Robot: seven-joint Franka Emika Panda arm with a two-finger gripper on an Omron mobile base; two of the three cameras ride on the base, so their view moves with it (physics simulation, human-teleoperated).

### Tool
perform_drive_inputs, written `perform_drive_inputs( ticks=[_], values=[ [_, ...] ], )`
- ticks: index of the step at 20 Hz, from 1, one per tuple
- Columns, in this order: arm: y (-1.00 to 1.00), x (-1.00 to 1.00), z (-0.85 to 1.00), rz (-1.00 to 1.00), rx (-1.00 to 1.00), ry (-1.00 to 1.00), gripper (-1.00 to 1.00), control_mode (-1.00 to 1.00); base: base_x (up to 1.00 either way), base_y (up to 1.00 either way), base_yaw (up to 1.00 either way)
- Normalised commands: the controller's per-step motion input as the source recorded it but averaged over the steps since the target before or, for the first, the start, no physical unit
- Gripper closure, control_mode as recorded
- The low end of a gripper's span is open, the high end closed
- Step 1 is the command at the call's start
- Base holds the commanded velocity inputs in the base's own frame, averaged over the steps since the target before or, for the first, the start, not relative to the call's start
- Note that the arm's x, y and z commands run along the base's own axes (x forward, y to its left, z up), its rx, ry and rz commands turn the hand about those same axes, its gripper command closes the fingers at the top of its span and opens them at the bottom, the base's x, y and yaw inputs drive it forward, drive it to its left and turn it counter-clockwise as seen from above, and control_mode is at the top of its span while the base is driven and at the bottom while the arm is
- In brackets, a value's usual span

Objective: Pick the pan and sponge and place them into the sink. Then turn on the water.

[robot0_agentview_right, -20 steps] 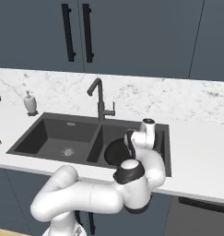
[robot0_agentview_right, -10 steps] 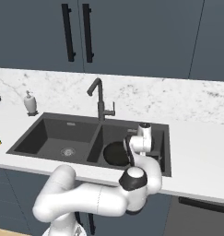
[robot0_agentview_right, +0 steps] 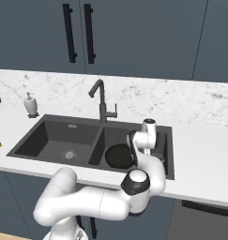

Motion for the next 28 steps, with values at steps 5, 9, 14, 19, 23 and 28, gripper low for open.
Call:
perform_drive_inputs(
  ticks=[5,9,14,19,23,28],
  values=[
    [0.03,-0.46,0.62,0.0,0.11,-0.23,-1.0,-1.0,0.0,0.0,0.0],
    [0.04,-0.58,0.88,0.0,0.11,-0.3,-1.0,-1.0,0.0,0.0,0.0],
    [0.19,-0.63,0.95,-0.06,0.15,-0.17,-1.0,-1.0,0.0,0.0,0.0],
    [0.42,-0.68,0.77,-0.19,0.22,-0.04,-1.0,-1.0,0.0,0.0,0.0],
    [0.59,-0.6,0.74,-0.26,0.24,0.0,-1.0,-1.0,0.0,0.0,0.0],
    [0.61,-0.63,0.69,-0.26,0.27,0.0,-1.0,-1.0,0.0,0.0,0.0]
  ],
)
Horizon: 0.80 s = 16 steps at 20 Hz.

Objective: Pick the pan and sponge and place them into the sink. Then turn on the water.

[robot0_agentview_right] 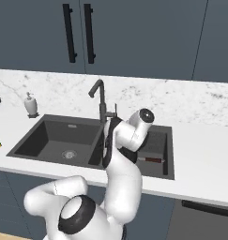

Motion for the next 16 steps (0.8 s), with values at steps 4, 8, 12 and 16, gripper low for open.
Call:
perform_drive_inputs(
  ticks=[4,8,12,16],
  values=[
    [0.92,-0.61,0.36,-0.34,0.18,0.02,-1.0,-1.0,0.0,0.0,0.0],
    [1.0,-0.46,0.45,-0.3,0.08,0.07,-1.0,-1.0,0.0,0.0,0.0],
    [1.0,-0.32,0.72,-0.19,0.03,0.2,-1.0,-1.0,0.0,0.0,0.0],
    [1.0,-0.33,0.56,-0.16,0.06,0.26,-1.0,-1.0,0.0,0.0,0.0]
  ],
)
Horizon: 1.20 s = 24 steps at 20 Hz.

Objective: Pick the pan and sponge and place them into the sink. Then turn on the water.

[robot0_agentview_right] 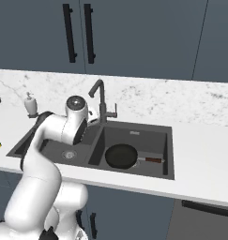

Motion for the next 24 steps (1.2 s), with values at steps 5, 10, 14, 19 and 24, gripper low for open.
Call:
perform_drive_inputs(
  ticks=[5,10,14,19,24],
  values=[
    [1.0,-0.44,0.42,-0.18,0.12,0.22,-1.0,-1.0,0.0,0.0,0.0],
    [1.0,-0.72,0.09,-0.13,0.14,0.03,-1.0,-1.0,0.0,0.0,0.0],
    [1.0,-0.68,0.0,-0.12,0.11,-0.03,-1.0,-1.0,0.0,0.0,0.0],
    [1.0,-0.41,0.0,-0.19,0.01,0.01,-1.0,-1.0,0.0,0.0,0.0],
    [1.0,-0.25,0.03,-0.29,0.02,0.01,-1.0,-1.0,0.0,0.0,0.0]
  ],
)
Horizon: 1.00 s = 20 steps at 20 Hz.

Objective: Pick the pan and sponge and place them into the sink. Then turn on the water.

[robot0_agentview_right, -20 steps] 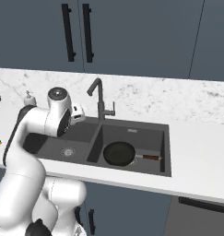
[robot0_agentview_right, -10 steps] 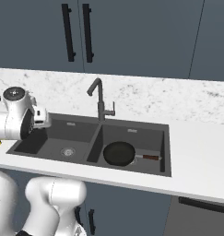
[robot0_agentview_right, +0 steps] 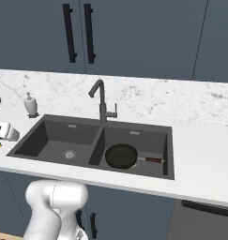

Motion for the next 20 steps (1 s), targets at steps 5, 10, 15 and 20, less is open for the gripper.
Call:
perform_drive_inputs(
  ticks=[5,10,15,20],
  values=[
    [0.82,-0.23,0.29,-0.25,0.12,0.02,-1.0,-1.0,0.0,0.0,0.0],
    [0.57,-0.1,0.13,-0.1,0.19,0.21,-1.0,-1.0,0.0,0.0,0.0],
    [0.39,0.11,-0.32,0.0,0.15,0.17,-1.0,-1.0,0.0,0.0,0.0],
    [0.3,0.12,-0.5,-0.02,0.02,0.04,-1.0,-1.0,0.0,0.0,0.0]
  ],
)
